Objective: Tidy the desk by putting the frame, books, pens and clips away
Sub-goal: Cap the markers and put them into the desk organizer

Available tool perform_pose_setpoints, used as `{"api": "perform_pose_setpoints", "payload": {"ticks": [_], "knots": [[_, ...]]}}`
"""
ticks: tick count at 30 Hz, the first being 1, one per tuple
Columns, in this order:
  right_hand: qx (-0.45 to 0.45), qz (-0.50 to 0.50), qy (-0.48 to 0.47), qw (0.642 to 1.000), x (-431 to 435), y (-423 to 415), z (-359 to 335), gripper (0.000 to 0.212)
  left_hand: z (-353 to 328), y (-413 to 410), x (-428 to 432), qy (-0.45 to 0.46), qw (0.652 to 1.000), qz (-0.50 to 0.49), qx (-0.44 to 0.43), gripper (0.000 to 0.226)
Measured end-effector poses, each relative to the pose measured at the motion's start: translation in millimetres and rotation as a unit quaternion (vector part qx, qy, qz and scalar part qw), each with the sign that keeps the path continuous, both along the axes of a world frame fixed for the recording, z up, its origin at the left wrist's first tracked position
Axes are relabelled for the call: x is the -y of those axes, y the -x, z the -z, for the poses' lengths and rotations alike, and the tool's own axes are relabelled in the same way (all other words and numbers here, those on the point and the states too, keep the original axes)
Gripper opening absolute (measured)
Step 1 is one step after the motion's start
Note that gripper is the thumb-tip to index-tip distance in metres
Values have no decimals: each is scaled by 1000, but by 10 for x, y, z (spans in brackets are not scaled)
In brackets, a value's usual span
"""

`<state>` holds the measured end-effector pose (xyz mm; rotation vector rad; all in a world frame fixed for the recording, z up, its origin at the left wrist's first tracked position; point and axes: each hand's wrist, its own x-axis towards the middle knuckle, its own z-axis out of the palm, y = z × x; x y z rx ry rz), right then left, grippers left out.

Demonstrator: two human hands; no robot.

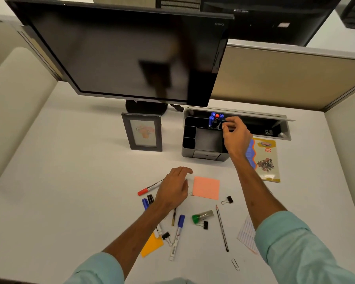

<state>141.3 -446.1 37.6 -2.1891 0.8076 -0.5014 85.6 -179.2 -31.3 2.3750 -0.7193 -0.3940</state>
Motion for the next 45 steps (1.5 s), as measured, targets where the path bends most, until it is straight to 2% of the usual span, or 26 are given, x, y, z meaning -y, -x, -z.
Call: {"api": "perform_pose_setpoints", "payload": {"ticks": [4, 8, 12, 16, 20, 27, 29, 35, 42, 45], "knots": [[43, 7, -26, 999, -103, 231, 1, 19, -42, 66, -117, -5, 1000, -11, 14, 33], [77, 14, -57, 995, -400, 603, 116, 17, -67, 145, -288, -26, 997, -66, 21, 32], [67, 3, -82, 994, -760, 968, 259, 16, -130, 185, -554, -29, 983, -178, 25, 31], [34, -51, -74, 995, -1104, 1212, 378, 21, -111, 144, -881, -101, 964, -245, 16, 34], [2, -86, -81, 993, -1317, 1290, 463, 22, -41, 115, -1136, -148, 960, -237, 4, 30], [-2, -111, -93, 989, -1605, 1255, 482, 21, 2, 36, -1226, -145, 969, -198, 7, 18], [-9, -121, -88, 989, -1676, 1229, 477, 21, -5, 9, -1235, -123, 974, -191, 12, 16], [-3, -178, -38, 983, -1848, 1129, 399, 26, -113, -109, -1179, 21, 987, -155, 31, 16], [-7, -258, 22, 966, -1848, 930, 261, 26, -389, -254, -816, 157, 978, -124, 52, 14], [22, -245, 19, 969, -1735, 932, 184, 19, -480, -273, -596, 180, 976, -117, 42, 18]]}}
